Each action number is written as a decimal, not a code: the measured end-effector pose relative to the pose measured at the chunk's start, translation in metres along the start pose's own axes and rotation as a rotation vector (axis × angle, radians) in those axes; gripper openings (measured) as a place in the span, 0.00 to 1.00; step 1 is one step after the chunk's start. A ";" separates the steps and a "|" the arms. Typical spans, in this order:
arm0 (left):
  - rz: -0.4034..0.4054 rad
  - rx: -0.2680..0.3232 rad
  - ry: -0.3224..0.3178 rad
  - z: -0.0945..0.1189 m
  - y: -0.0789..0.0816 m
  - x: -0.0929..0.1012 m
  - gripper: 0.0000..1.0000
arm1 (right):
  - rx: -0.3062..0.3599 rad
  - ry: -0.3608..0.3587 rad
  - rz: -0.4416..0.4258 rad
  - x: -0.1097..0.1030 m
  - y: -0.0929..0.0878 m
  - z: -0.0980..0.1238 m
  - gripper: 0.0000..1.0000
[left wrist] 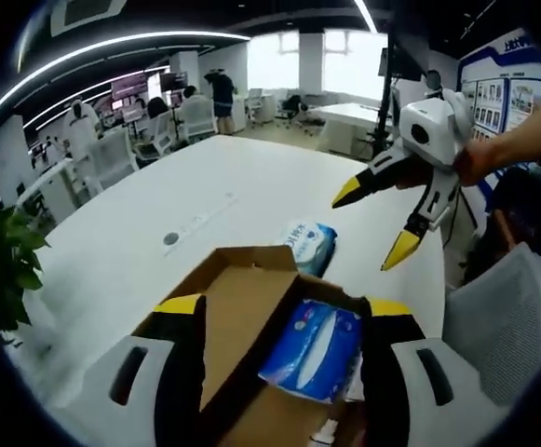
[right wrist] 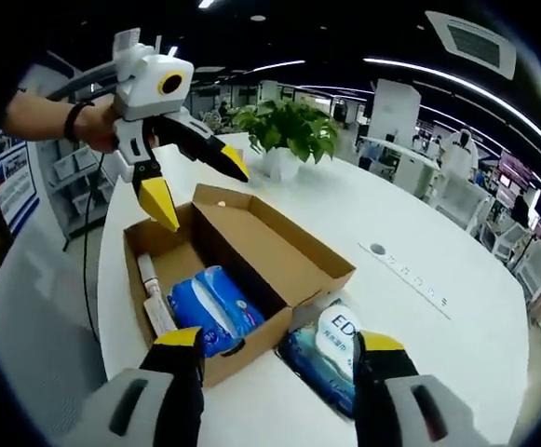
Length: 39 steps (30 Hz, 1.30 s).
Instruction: Operate the shoe box by opening the lid, removing the specified soft item, and placing it in the target area until the item is outside and the box remains undamaged.
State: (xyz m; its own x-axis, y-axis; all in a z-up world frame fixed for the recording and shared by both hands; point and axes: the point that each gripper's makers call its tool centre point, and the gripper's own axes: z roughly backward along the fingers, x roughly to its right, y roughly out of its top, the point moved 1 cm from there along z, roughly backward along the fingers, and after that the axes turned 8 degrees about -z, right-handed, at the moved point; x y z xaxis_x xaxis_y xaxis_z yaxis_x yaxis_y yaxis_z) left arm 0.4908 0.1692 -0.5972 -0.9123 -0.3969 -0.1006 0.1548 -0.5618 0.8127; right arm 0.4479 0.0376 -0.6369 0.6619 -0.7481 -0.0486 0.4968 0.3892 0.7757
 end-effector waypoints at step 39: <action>0.188 0.042 0.134 0.094 -0.078 0.016 0.69 | 0.017 0.086 -0.004 -0.092 0.009 -0.019 0.62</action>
State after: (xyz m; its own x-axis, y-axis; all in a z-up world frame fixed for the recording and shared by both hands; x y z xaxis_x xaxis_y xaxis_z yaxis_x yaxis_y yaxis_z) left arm 0.4288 0.2744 -0.6081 -0.8096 -0.5866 -0.0181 0.2993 -0.4392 0.8470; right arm 0.4024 0.1196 -0.6372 0.7063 -0.7001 -0.1049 0.4901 0.3767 0.7860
